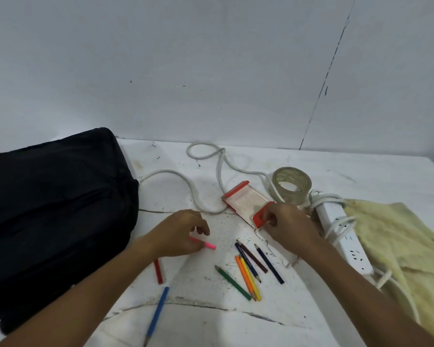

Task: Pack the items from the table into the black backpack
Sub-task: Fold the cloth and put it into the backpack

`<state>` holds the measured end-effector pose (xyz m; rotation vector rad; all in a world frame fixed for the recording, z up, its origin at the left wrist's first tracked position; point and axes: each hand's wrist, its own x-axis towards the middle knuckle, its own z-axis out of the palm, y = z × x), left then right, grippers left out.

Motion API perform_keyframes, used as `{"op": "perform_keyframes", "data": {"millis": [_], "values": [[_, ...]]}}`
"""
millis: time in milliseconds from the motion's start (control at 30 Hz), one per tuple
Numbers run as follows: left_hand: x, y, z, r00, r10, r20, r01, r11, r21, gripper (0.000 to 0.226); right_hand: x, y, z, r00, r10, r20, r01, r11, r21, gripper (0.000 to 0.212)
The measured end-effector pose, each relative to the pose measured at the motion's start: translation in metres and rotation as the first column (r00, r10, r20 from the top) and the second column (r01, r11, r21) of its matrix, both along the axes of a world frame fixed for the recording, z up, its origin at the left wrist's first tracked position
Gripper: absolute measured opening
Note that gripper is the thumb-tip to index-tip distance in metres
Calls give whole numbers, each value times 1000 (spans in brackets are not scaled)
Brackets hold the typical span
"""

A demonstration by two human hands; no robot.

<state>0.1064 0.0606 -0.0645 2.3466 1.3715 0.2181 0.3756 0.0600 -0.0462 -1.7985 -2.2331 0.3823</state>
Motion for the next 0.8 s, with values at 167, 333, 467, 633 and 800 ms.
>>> {"op": "perform_keyframes", "data": {"millis": [167,333,467,633,800], "values": [[-4,-8,-6,1000,24,-4,-24,999,23,15,-23,-14,11,979,146,142,-84,924,-373,22],[-5,-10,-7,1000,27,12,-27,1000,0,15,-34,-16,3,987,157,23,-135,908,-397,17],[10,-5,-1,997,35,68,-37,999,33,20,-27,-18,4,991,104,-84,-125,948,-292,18],[63,9,5,978,-82,190,53,987,155,17,16,-19,21,962,-109,-251,99,994,-52,13],[136,29,3,953,-187,240,95,932,351,26,82,-30,33,907,-348,-239,382,917,116,7]]}}
